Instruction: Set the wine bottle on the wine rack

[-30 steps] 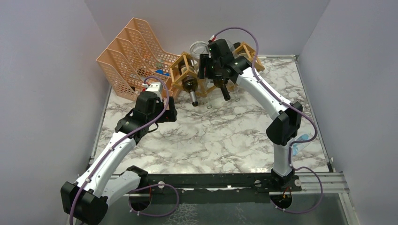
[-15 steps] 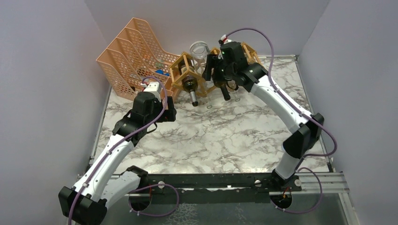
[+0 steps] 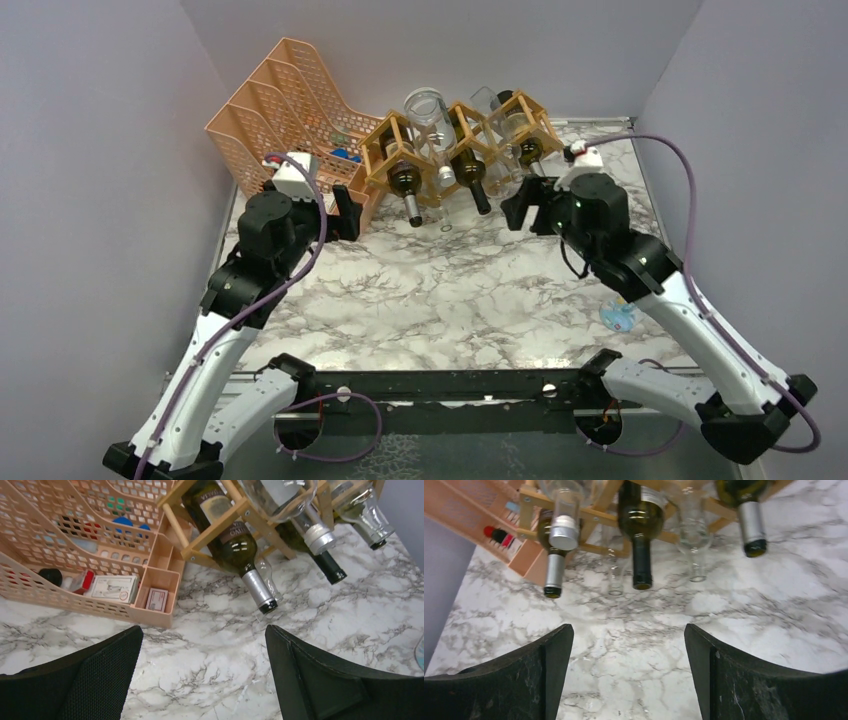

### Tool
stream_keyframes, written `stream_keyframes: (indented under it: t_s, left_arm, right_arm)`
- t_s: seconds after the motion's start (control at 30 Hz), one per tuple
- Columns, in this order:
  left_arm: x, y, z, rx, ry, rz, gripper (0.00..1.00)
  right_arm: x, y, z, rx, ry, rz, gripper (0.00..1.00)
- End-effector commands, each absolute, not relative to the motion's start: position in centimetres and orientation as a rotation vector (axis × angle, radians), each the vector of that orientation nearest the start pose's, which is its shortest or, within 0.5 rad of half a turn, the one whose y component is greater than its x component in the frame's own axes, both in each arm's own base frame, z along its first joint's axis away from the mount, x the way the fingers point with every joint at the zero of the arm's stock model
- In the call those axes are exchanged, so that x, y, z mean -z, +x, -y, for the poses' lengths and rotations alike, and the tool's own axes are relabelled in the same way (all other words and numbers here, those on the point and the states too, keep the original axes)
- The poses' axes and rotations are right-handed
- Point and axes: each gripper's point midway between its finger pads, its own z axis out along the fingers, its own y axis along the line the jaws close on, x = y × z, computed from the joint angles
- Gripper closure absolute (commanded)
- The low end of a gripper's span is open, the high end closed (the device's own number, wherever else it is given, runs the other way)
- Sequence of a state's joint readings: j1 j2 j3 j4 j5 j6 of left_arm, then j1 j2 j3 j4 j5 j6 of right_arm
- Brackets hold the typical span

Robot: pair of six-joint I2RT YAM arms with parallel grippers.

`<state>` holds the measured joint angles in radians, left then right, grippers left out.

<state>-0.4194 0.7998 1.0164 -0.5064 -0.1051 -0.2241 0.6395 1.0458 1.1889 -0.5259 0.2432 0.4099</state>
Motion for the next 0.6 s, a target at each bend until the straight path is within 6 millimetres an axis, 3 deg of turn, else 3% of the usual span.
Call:
stream_keyframes:
  t_s: [0.0,0.23,0.4,0.57]
  left_arm:
    - [-36.1,26.1,9.6,0.321,0.087,-1.711,0.01]
    - [-41.7,23.4,7.7,0.314,0.064,-1.550,0.01]
    - [-43.9,21.5,6.1,0.294,0.031,-1.485,0.01]
    - [-44.7,20.3,5.1,0.281,0.004,-1.461,0.01]
  right_arm:
    - [-30.5,27.0,-12.1,-0.257,0.098,-1.920,0.16]
    - [-32.8,23.3,-7.0,-0.190,0.184,-1.823,0.16]
    - [-35.8,21.6,-4.9,-0.189,0.216,-1.741,0.16]
    - [-38.2,20.4,-3.5,-0.198,0.228,-1.675,0.16]
